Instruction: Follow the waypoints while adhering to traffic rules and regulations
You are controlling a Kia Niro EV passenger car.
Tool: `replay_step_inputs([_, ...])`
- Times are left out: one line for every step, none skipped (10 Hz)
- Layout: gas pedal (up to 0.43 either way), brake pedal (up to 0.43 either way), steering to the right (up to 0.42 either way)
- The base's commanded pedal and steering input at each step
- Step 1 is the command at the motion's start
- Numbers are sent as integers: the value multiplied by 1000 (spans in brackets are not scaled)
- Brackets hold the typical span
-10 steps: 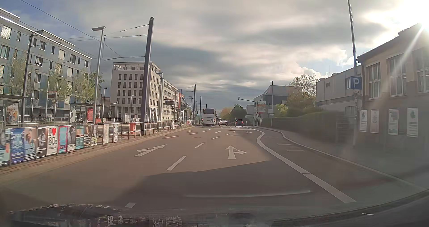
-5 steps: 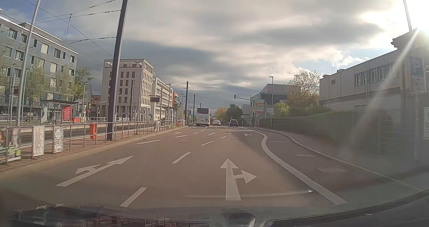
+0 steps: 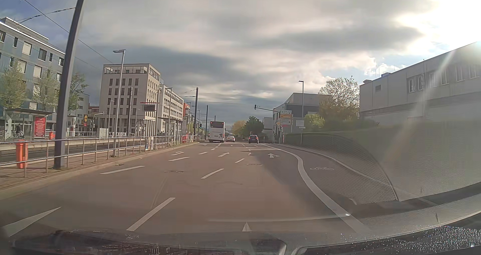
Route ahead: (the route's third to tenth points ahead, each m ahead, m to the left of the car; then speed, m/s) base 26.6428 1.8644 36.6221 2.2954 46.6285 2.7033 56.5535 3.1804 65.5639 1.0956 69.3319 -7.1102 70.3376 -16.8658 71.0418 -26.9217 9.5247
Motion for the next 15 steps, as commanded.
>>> replay_step_inputs([28,0,46])
replay_step_inputs([28,0,46])
replay_step_inputs([28,0,46])
replay_step_inputs([28,0,45])
replay_step_inputs([28,0,42])
replay_step_inputs([28,0,39])
replay_step_inputs([28,0,35])
replay_step_inputs([28,0,32])
replay_step_inputs([28,0,28])
replay_step_inputs([28,0,21])
replay_step_inputs([28,0,16])
replay_step_inputs([28,0,12])
replay_step_inputs([28,0,7])
replay_step_inputs([28,0,4])
replay_step_inputs([28,0,0])
